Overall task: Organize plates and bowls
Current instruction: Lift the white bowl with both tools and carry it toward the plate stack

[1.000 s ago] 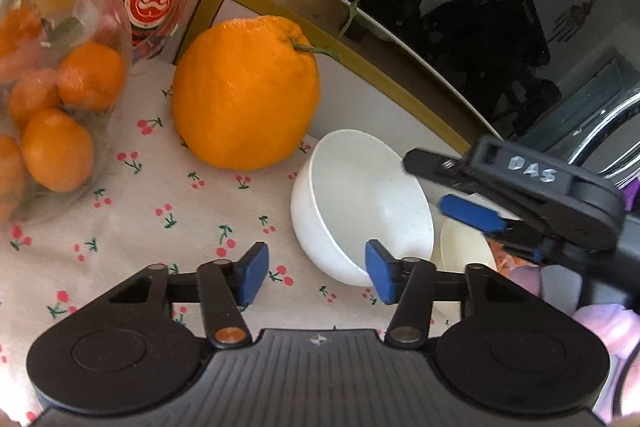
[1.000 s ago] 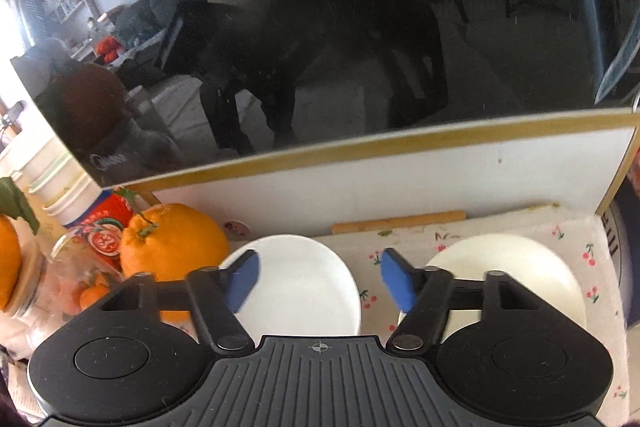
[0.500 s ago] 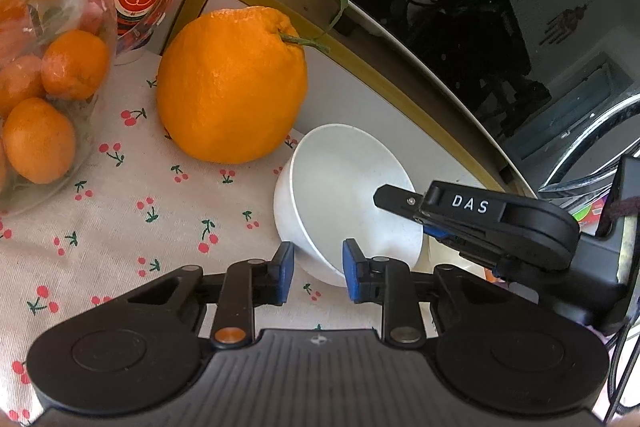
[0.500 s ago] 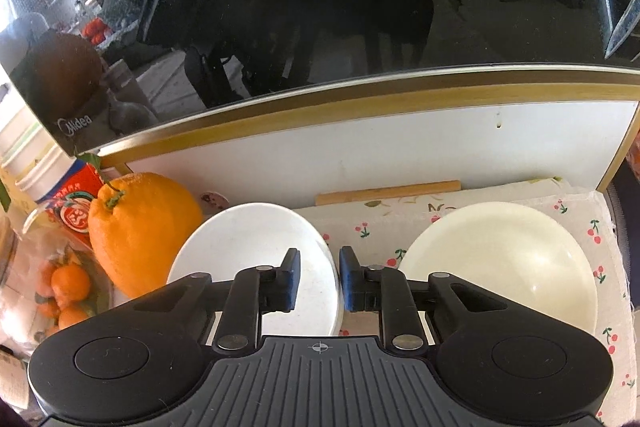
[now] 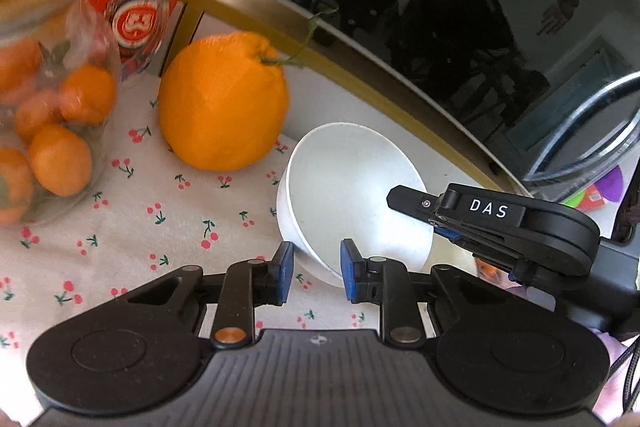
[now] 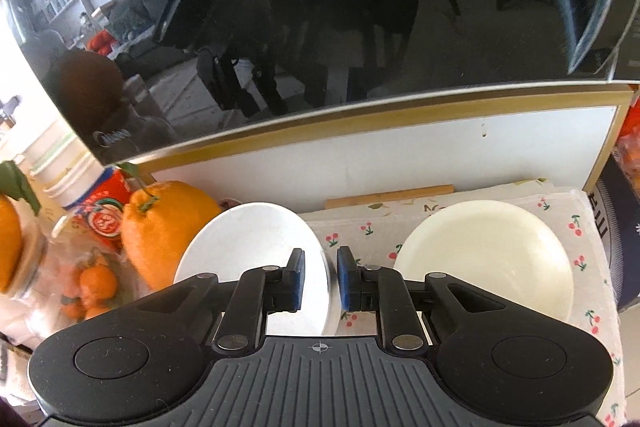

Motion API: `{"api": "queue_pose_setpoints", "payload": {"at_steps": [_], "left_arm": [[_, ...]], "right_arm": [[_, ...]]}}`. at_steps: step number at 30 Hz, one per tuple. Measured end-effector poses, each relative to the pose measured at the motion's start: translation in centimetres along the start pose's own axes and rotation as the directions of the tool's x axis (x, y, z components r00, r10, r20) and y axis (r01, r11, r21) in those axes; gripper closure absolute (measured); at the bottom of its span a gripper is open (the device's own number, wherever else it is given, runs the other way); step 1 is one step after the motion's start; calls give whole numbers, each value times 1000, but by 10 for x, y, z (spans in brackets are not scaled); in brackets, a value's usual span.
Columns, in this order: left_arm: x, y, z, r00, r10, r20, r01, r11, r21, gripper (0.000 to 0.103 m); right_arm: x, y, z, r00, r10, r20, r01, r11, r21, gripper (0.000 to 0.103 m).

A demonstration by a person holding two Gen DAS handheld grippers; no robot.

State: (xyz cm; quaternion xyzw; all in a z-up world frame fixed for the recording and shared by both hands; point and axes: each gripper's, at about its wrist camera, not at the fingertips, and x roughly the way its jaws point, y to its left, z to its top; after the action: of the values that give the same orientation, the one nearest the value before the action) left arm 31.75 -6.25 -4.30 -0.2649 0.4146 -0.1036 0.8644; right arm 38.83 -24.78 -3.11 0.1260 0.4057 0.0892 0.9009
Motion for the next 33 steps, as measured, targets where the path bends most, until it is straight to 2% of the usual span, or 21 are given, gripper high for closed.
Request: {"api": "queue_pose_setpoints", "payload": {"at_steps": [10, 18, 28, 33], "left_arm": [[-54, -33, -9, 999, -36, -1, 36, 994, 101, 80], [-85, -48, -27, 995, -88, -46, 93, 990, 110, 80], [-128, -67, -65, 991, -92, -102, 110, 976, 186, 80], [-142, -70, -88, 988, -83, -133, 113, 966, 235, 80]], "right_arm": [[-72, 9, -9, 999, -18, 45, 17, 999, 28, 86], [-132, 8, -24, 996, -18, 85, 12, 997, 71, 86], [-192, 12, -63, 994, -76, 78, 66, 991, 115, 86], [-220, 8, -89, 993, -78, 86, 66, 989, 131, 86]]}}
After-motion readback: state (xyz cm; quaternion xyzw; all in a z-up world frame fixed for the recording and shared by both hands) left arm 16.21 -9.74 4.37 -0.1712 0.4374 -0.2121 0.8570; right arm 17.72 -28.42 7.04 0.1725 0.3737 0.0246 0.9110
